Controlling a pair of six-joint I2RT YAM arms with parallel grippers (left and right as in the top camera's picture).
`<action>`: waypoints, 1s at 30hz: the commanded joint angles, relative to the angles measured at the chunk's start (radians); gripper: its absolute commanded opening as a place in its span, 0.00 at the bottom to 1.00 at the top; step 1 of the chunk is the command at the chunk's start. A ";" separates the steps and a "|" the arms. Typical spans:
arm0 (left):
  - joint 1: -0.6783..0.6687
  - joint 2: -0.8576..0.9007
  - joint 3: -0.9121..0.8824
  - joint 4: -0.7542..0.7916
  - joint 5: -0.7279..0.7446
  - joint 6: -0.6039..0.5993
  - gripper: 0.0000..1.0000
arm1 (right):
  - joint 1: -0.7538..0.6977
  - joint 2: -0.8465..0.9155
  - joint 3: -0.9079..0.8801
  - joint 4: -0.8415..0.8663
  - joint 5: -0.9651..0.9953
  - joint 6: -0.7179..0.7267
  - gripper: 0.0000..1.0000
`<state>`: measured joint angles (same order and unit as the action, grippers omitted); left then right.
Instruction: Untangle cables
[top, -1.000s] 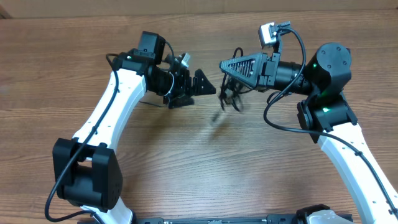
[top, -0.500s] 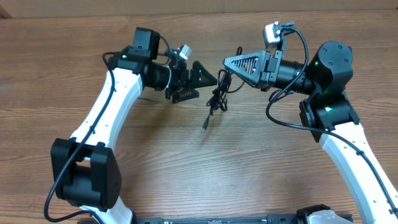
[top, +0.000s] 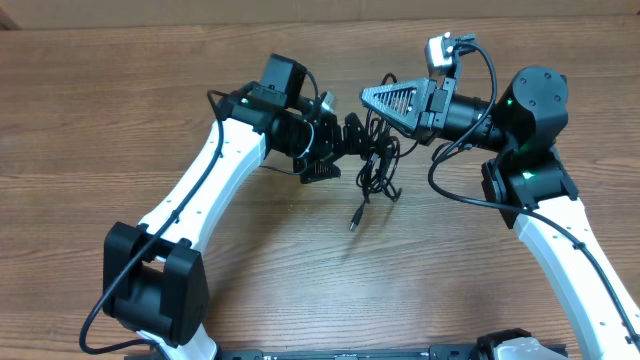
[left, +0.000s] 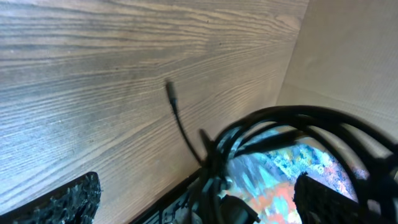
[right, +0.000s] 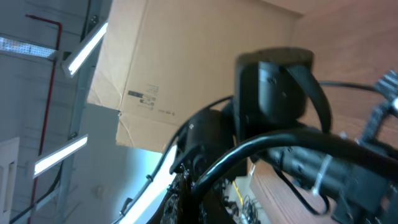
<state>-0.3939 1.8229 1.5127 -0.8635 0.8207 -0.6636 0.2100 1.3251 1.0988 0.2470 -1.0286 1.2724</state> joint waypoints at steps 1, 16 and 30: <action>-0.033 0.010 0.016 -0.002 -0.020 -0.012 1.00 | -0.004 -0.007 0.027 0.116 0.033 0.078 0.04; -0.056 0.010 0.014 0.001 -0.074 0.074 1.00 | -0.004 -0.007 0.027 0.356 0.087 0.326 0.04; -0.038 0.010 0.014 -0.132 -0.467 0.110 1.00 | -0.023 -0.007 0.027 0.454 0.198 0.370 0.04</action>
<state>-0.4450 1.8229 1.5139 -0.9752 0.5091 -0.5728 0.2085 1.3289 1.0992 0.6811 -0.8906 1.6398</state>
